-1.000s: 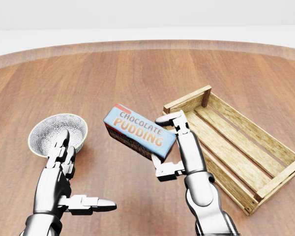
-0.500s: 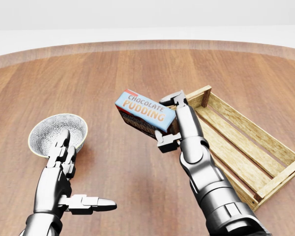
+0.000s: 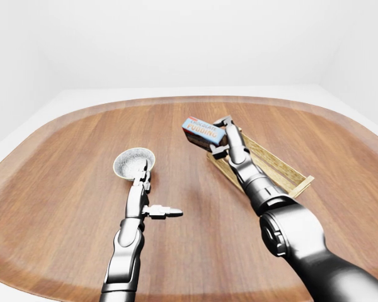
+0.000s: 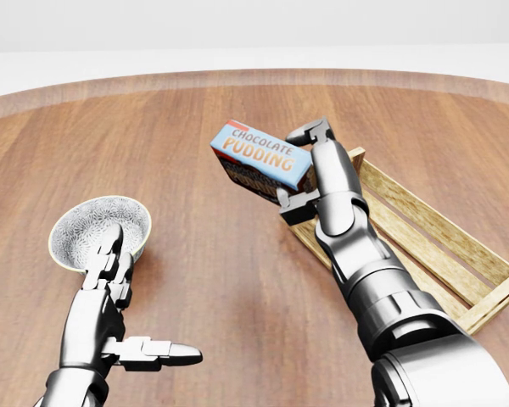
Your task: Pick up the chocolate pudding and put it in the tray.
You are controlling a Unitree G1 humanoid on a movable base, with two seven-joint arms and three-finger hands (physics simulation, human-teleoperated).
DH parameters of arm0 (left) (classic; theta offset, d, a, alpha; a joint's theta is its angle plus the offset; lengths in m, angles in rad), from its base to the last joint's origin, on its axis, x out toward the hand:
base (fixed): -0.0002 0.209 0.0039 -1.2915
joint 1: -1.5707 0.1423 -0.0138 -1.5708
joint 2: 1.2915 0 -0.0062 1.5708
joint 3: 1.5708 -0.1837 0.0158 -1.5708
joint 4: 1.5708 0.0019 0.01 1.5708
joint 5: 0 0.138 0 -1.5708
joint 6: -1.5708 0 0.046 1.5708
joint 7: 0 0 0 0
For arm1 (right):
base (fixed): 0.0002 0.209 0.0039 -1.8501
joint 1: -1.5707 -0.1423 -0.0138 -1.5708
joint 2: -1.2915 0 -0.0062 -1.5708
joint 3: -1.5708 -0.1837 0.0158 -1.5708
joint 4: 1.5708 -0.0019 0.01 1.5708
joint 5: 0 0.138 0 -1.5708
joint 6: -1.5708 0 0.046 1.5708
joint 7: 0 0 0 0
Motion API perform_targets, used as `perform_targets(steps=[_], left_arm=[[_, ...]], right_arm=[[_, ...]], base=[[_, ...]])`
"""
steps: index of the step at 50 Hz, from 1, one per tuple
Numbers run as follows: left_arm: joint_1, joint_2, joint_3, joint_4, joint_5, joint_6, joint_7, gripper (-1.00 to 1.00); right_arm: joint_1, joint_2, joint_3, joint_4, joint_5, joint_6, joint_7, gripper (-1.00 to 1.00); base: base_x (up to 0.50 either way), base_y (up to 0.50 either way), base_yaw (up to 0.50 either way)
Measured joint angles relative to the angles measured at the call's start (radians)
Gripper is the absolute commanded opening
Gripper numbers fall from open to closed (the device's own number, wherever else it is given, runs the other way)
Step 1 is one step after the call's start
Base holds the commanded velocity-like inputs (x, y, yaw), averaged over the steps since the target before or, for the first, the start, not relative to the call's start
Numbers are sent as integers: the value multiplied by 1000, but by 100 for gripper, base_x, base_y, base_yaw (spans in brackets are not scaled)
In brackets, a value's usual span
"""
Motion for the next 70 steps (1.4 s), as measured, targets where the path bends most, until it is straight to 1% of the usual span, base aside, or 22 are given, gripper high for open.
perform_targets(steps=[14, 20, 36, 48, 70], left_arm=[[-2, 0, 1, 1, -2, 3, 1, 100], [-1, 0, 1, -2, -3, 6, 1, 100], [-1, 0, 1, 1, -4, 4, 1, 100], [0, 0, 0, -3, -2, 7, 0, 100], [-1, 0, 0, 6, 0, -1, -2, 100]], right_arm=[[-35, -40, -40, 45, 26, 0, -13, -100], [-38, -62, -58, 56, 44, 0, -19, -100], [-35, -118, -92, 68, 83, 0, -28, -100], [-20, -160, -108, 74, 96, 0, -37, -100], [41, -212, -129, 83, 96, 0, -64, -100]], base=[[0, 0, 0], [0, 0, 0], [0, 0, 0], [0, 0, 0], [0, 0, 0]])
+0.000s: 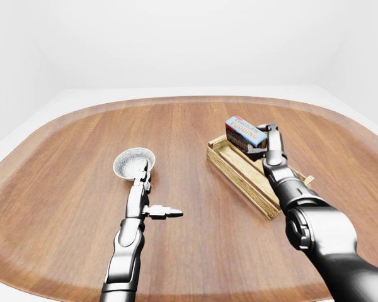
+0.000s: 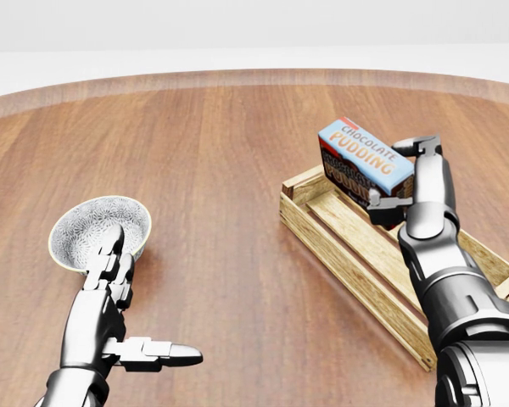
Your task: Pick up the chocolate pudding and put it in the tray.
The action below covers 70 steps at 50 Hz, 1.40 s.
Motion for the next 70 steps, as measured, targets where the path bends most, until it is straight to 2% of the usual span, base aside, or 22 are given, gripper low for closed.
perform_targets(steps=[27, 70], left_arm=[[-4, 0, 1, 1, -2, 5, 5, 100], [0, 0, -1, 2, -1, -1, 1, 100]], right_arm=[[86, -26, -22, 10, -5, 0, -23, -100], [182, -23, -42, 20, -10, 0, -40, -100]], base=[[0, 0, 0], [0, 0, 0]])
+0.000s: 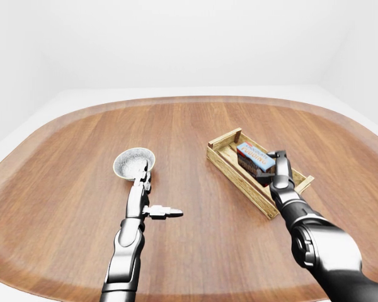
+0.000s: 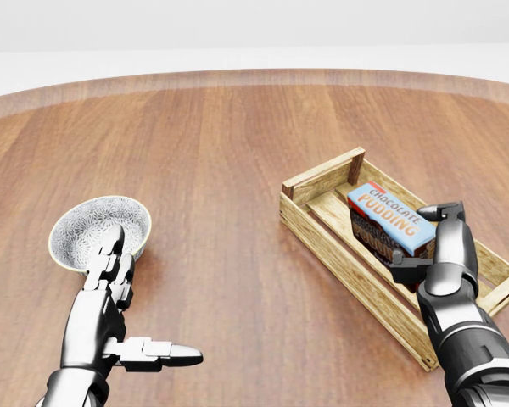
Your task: Pick up the chocolate pudding and put it in the tray.
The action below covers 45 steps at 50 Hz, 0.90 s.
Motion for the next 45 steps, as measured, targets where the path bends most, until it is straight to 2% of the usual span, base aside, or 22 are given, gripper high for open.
perform_targets(steps=[45], left_arm=[[-2, -1, 0, 0, -1, 2, 2, 100]], right_arm=[[58, -2, -15, 5, -9, 0, -12, -100]], base=[[0, 0, 0]])
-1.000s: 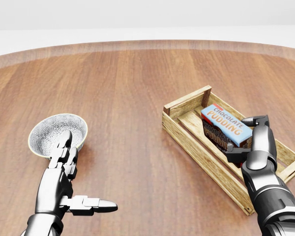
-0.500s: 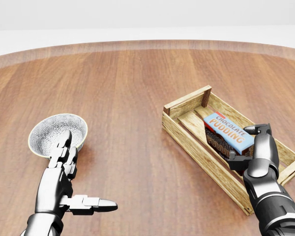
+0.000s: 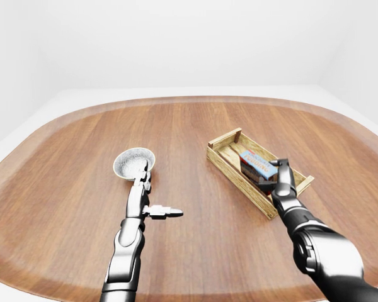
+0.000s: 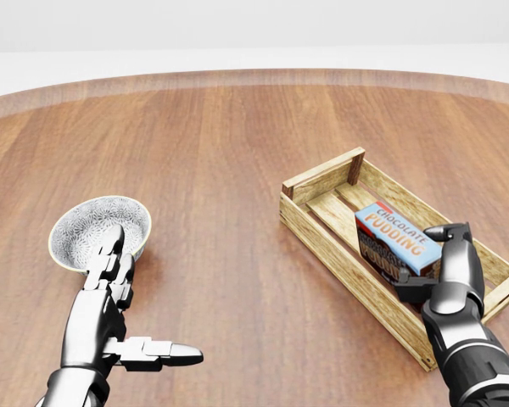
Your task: Pick up the chocolate pudding and put it in the tray.
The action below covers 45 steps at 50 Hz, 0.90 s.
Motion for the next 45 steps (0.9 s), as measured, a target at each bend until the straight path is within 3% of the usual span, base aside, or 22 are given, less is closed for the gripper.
perform_targets(steps=[17, 19, 20, 21, 22, 45], left_arm=[[0, 0, 0, 4, 0, -4, -1, 100], [0, 0, 0, 4, 0, -4, -1, 100], [0, 0, 0, 4, 0, -4, -1, 100], [0, 0, 0, 4, 0, -3, -1, 100], [0, 0, 0, 3, 0, -3, -1, 100], [2, 0, 1, -2, -2, 2, -1, 100]], right_arm=[[9, 0, -2, 1, -2, 0, -4, -100], [9, 0, -2, 1, -2, 0, -7, -51], [9, 0, -2, 1, -1, 0, -8, 11], [9, -1, -2, 2, 0, 0, -9, 32], [9, -1, -3, 2, 0, 0, -12, 97], [-2, -11, -4, -2, 1, 0, -51, 100]], base=[[0, 0, 0], [0, 0, 0], [0, 0, 0], [0, 0, 0], [0, 0, 0], [0, 0, 0]])
